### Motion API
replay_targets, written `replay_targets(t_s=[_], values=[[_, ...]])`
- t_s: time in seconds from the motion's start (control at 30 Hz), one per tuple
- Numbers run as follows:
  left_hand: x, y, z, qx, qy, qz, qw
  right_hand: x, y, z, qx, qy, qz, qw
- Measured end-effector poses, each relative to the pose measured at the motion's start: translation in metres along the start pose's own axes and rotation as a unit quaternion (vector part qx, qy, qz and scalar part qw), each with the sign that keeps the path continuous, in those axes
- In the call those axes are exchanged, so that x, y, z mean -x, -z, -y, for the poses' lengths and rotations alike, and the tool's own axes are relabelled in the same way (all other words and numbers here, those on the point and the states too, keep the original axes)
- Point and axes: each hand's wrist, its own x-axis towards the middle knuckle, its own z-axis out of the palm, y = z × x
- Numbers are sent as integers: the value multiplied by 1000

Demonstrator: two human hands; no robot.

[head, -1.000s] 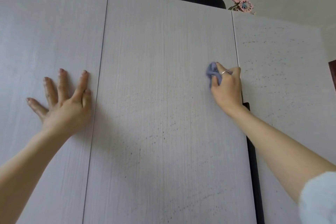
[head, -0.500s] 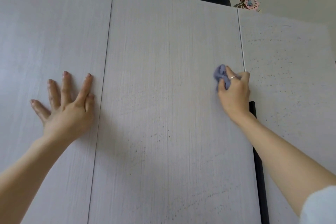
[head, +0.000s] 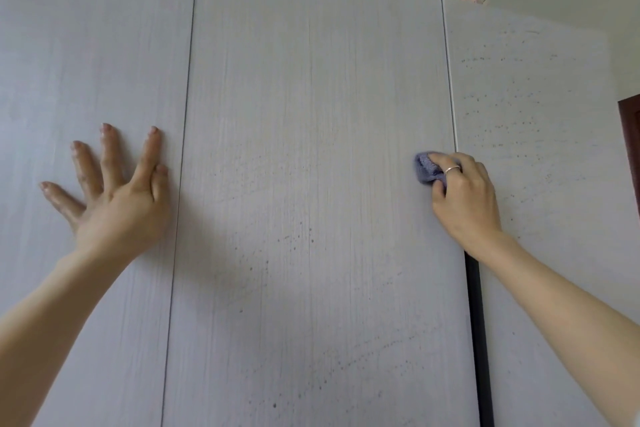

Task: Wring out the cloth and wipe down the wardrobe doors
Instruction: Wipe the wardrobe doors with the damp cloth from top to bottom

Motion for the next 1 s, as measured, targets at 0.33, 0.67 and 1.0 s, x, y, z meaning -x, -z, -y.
replay_targets(t_s=[0.33, 0.67, 1.0], values=[[8, 1, 1, -14, -6, 7, 1000, 78, -5, 37, -99, 306, 44, 946], [8, 0, 7, -23, -8, 1, 1000, -45, -23, 105, -122, -42, -22, 991], [10, 1, 10, -33, -18, 11, 999, -38, -22, 106, -127, 229, 46, 964]])
